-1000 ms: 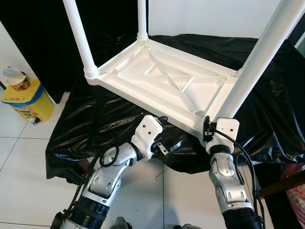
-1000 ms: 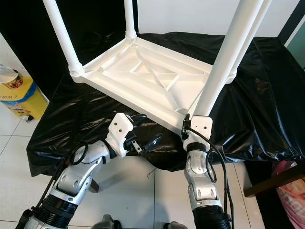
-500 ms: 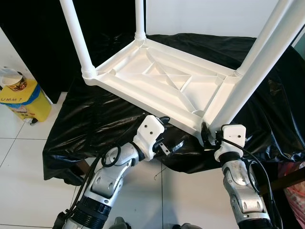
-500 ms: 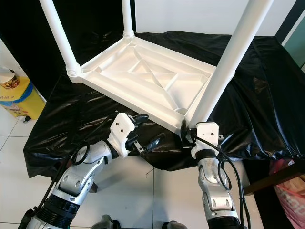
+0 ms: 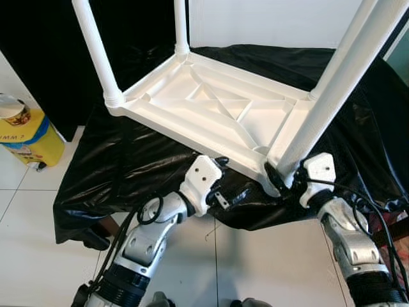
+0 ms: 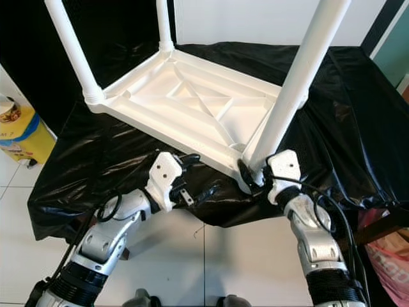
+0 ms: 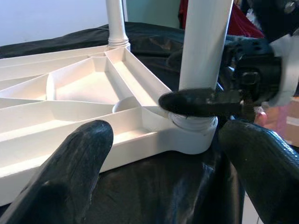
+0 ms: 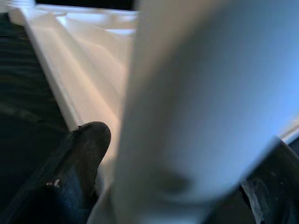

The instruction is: Building children table

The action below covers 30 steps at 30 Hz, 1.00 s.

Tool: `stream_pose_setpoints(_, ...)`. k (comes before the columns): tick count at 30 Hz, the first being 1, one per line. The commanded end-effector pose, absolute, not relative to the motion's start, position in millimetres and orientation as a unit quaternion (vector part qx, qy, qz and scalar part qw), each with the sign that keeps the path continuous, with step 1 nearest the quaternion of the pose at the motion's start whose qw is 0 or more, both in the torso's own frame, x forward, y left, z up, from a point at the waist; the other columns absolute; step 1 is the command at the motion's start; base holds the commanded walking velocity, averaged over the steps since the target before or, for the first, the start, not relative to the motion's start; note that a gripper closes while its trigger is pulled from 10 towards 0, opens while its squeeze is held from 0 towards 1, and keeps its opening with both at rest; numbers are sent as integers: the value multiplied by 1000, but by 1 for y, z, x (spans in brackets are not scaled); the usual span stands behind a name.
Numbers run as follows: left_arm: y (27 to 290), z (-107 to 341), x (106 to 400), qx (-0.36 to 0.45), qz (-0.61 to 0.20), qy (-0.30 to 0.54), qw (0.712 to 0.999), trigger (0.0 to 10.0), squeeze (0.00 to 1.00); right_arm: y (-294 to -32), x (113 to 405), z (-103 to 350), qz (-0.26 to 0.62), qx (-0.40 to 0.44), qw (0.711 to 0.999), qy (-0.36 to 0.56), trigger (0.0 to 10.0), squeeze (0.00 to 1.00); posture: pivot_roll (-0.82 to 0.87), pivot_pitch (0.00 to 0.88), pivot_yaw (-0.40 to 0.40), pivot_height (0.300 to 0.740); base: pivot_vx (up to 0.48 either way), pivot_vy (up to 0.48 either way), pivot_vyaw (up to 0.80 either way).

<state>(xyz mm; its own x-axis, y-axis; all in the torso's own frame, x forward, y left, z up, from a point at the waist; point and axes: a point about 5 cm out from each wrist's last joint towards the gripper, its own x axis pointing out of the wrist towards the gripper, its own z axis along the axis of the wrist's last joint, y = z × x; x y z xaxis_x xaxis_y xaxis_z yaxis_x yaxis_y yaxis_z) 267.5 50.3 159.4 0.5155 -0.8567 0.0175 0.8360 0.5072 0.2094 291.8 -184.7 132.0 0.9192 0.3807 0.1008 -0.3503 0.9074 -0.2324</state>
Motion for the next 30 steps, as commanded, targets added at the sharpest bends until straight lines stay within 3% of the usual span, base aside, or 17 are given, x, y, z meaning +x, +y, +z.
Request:
stream_pose_setpoints(1,50,157,267,91,-486,-56,867,10000,0,-181,294,129,199,-106,972,-68,6549,0,9,99,-47,740,0,0,0)
stream_pose_setpoints(2,50,157,267,90,-484,-57,869,10000,0,-177,295,127,204,-102,971,-67,0,0,14,99,-54,740,0,0,0)
stream_pose_setpoints(15,51,156,265,89,-479,-55,871,10000,0,-182,295,119,182,-99,977,-52,0,0,13,94,-59,740,0,0,0)
stream_pose_setpoints(17,50,156,265,89,-481,-56,870,10000,0,-186,295,119,161,-93,981,-48,10000,0,9,88,-59,740,0,0,0)
stream_pose_setpoints(30,48,154,263,89,-488,-55,866,10000,0,-195,287,113,43,-71,996,-38,10000,0,6,84,-53,740,0,0,0)
